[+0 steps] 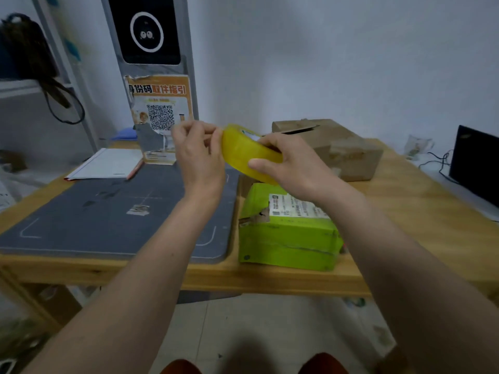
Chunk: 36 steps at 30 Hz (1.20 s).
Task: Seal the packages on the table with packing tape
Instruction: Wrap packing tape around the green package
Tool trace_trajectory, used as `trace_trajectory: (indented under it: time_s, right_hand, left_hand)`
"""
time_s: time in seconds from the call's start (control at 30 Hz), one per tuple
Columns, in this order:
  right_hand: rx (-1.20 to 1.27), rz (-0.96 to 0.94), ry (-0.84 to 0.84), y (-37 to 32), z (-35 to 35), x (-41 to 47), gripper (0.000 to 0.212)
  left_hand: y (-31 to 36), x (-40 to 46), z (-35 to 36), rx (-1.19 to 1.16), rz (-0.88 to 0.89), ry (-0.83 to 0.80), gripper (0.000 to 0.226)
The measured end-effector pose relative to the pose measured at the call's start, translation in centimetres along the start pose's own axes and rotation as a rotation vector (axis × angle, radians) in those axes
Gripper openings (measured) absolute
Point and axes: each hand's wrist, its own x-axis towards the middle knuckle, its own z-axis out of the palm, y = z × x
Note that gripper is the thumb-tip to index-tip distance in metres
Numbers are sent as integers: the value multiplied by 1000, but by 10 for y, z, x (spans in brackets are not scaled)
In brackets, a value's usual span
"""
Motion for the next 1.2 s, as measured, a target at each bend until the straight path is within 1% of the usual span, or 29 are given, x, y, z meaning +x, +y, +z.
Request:
trace_trajectory:
  time_s: [0.1,0.17,0.3,0.37,0.47,0.53,0.57,0.67,0.77,0.87,0.9,0.97,1.0,1.03,1.1,1.2]
  right_hand:
    - [-3,17,4,10,-12,-10,27]
    - [9,15,1,15,-19,-15,34]
    - [-56,-1,32,28,-30,-27,64]
    - [-94,-21,71,37,-32,-31,68]
    - [-82,-30,160,53,-31,-37,60]
    - [-27,17,238,61,-28,-41,54]
    - [5,48,255,64,-25,-43,53]
    - [195,126,273,66,-13,-47,53]
    - [296,149,357,66,-3,-52,46]
    - [311,193,401,65,6,-55,42]
    - [301,218,418,64,7,-55,42]
    - [221,262,447,65,7,-56,38]
    - [177,277,442,66,7,-59,36]
    - [158,290,425,68,7,-62,34]
    - [232,340,424,72,9,-71,29]
    - [469,458,518,74,12,-80,25]
  left_hand:
    - [11,-7,12,30,4,-49,16]
    - [18,-9,18,18,-10,-56,18]
    - [29,-6,24,30,-95,-76,18]
    - [28,-3,27,22,-175,-122,18]
    - [22,-2,31,-17,-332,-205,21]
    - [18,-6,32,-121,-463,-237,23]
    - [17,-8,33,-190,-533,-245,29]
    - [16,-12,37,-286,-656,-283,41]
    - [17,-9,38,-291,-642,-327,38]
    - [14,-9,38,-187,-541,-372,33]
    - [13,-9,38,-149,-519,-366,32]
    - [10,0,36,-145,-534,-307,32]
    - [7,7,34,-144,-540,-283,32]
    - [5,15,31,-121,-526,-298,31]
    - [-1,21,26,-89,-513,-424,30]
    - [-11,5,26,-156,-681,-700,29]
